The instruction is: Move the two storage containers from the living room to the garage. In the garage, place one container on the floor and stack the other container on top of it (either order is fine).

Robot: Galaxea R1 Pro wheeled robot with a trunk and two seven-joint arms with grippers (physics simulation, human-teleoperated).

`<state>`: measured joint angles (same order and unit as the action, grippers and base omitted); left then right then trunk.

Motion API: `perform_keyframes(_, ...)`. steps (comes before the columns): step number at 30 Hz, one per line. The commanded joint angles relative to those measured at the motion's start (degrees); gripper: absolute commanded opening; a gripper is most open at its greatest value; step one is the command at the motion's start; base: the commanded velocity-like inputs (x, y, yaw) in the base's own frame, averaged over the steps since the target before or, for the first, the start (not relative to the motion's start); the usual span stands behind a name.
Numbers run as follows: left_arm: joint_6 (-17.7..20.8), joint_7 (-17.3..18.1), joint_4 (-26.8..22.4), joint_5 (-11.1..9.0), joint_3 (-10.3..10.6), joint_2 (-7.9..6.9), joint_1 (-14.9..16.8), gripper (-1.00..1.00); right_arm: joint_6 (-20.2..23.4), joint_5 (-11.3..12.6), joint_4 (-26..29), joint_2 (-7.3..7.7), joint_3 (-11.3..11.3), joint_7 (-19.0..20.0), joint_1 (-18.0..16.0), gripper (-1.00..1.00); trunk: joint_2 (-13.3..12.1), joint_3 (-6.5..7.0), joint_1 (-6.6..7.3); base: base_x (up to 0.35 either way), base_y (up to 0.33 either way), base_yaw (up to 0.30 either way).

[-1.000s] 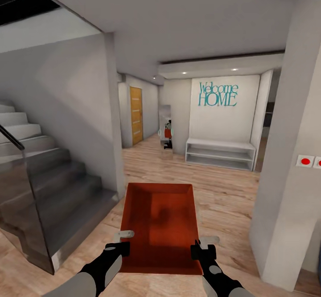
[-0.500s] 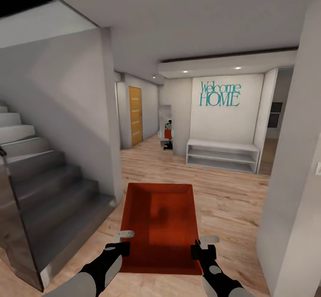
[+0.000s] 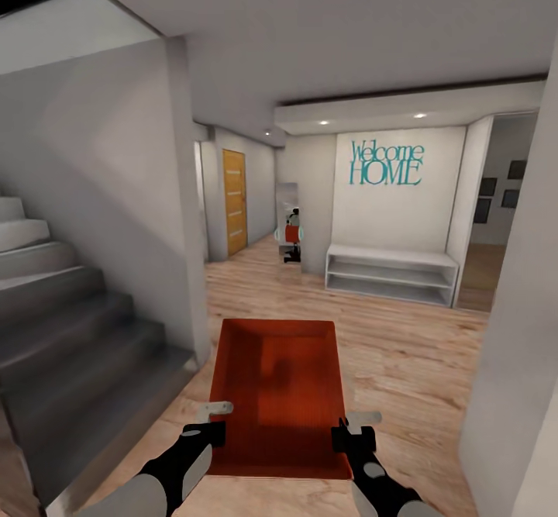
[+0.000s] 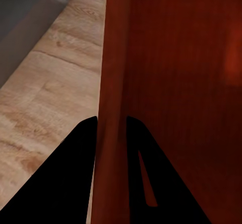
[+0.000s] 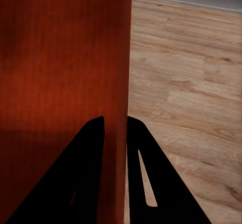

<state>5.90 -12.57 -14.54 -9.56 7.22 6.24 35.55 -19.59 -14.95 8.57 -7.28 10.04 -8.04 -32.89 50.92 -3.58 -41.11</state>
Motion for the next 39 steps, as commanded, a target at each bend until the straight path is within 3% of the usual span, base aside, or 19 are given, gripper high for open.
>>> perform_keyframes(1,0.4,-1.0,-0.2,0.4,-0.5,-0.5,0.0,-1.0,-0.2,-0.7,0.0,-0.02,2.0,-0.1,-0.1,-1.0,0.1,-0.09,-0.04,0.322,0.0,0.0)
perform_keyframes(39,0.4,-1.0,-0.2,0.5,-0.5,-0.45,0.0,-1.0,-0.2,-0.7,0.1,-0.1,2.0,-0.1,-0.1,-1.0,0.1,-0.09,-0.04,0.321,0.0,0.0)
